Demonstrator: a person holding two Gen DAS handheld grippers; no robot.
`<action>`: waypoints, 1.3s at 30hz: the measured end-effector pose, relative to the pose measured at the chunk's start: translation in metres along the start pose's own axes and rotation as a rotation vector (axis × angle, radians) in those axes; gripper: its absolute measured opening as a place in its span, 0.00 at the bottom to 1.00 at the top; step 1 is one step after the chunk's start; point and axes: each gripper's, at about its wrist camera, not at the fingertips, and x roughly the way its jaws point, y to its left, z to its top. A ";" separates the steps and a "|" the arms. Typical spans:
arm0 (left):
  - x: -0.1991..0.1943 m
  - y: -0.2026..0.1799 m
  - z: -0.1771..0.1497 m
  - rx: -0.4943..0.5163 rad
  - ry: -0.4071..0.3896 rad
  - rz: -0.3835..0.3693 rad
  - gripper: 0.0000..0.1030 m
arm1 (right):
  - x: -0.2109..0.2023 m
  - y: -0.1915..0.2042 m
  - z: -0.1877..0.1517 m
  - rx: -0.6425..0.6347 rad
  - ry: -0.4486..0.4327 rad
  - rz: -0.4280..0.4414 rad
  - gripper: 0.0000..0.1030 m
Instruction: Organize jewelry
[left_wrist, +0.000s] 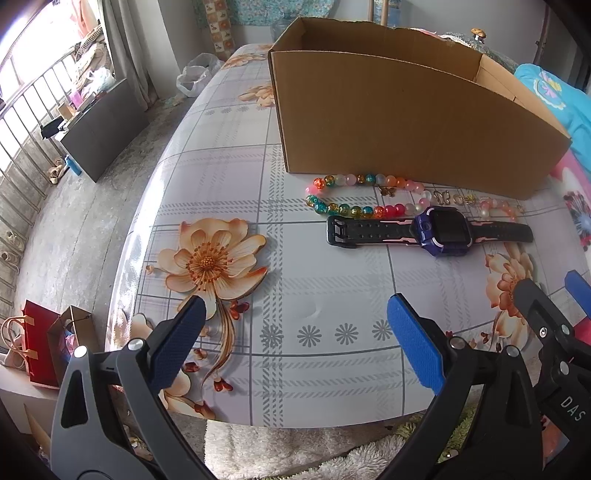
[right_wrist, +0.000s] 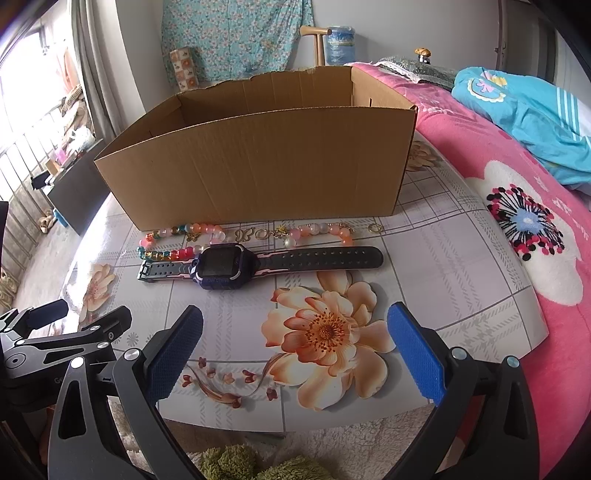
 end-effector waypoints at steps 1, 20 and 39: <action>0.000 0.000 0.000 0.000 0.000 0.002 0.92 | 0.000 0.000 0.000 0.000 0.000 0.000 0.95; 0.001 0.001 -0.001 0.000 0.005 0.018 0.92 | -0.001 0.000 0.000 -0.002 -0.004 0.000 0.95; 0.014 -0.003 0.000 0.008 0.042 0.036 0.92 | 0.002 -0.001 -0.001 0.000 0.006 0.005 0.95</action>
